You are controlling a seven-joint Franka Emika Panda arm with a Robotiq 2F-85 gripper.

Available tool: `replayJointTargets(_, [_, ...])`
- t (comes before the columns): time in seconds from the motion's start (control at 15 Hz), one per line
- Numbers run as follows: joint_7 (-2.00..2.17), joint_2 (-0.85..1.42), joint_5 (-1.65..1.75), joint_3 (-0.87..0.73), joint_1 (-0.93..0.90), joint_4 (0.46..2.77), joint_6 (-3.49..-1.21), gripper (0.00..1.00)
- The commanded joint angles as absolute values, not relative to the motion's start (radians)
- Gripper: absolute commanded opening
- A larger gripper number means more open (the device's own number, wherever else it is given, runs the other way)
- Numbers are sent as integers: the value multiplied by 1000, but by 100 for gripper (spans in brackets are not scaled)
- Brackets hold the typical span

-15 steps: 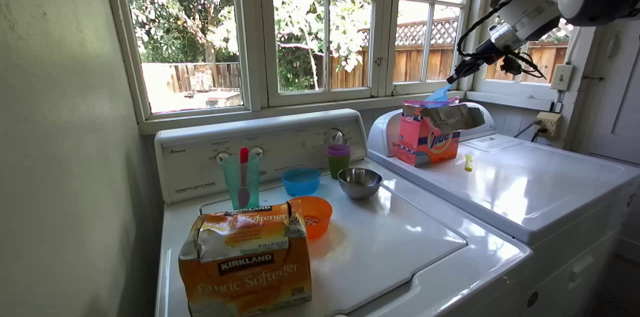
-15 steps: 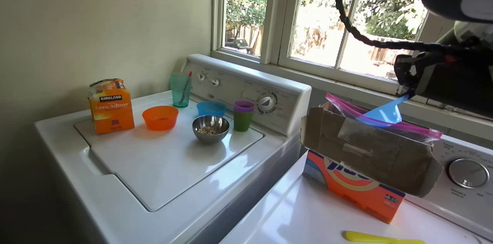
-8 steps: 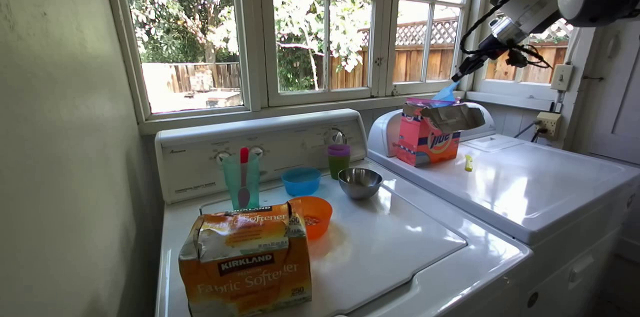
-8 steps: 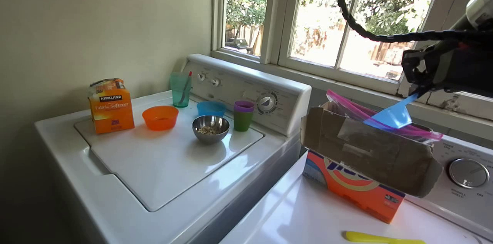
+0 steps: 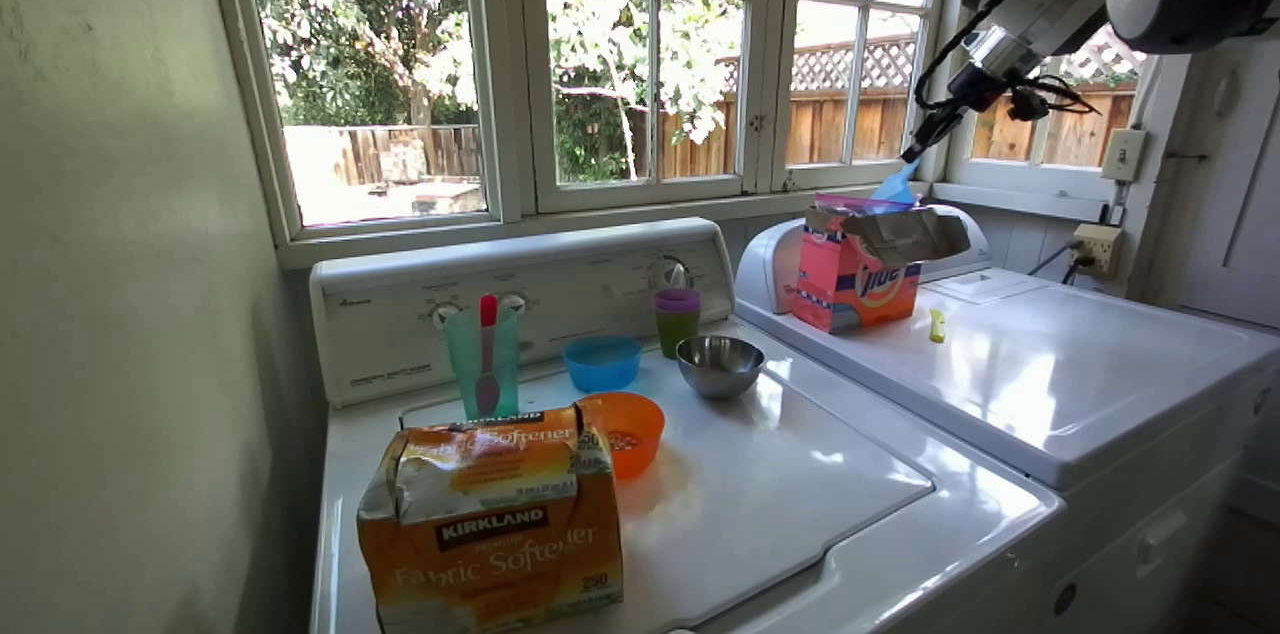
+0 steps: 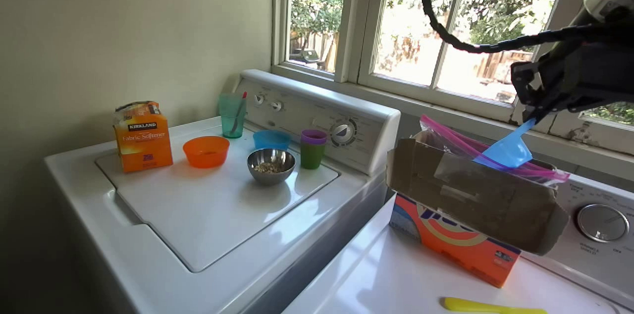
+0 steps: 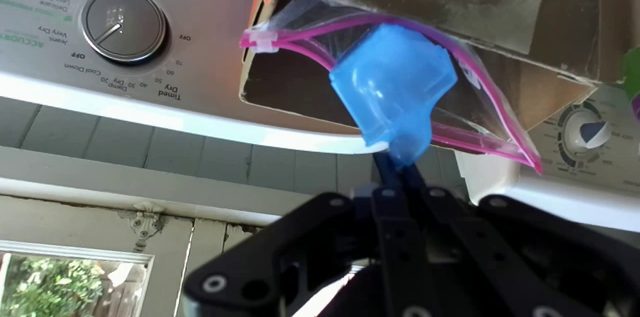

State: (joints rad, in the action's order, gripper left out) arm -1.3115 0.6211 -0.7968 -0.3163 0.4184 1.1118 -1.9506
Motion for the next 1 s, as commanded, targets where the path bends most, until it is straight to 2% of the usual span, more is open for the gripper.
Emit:
replayJointTargets(0.0, [-1314,641,-700,-345,380,1075,-1964,1])
replayJointTargets(0.27, [-1300,631,-607,-347,360,1064,-1882,1])
replayJointTargets(0.73, [-1445,627,-629,-322,341,1097,-2063,1])
replayJointTargets(0.93, [-1458,632,-617,-327,336,1099,-2075,1])
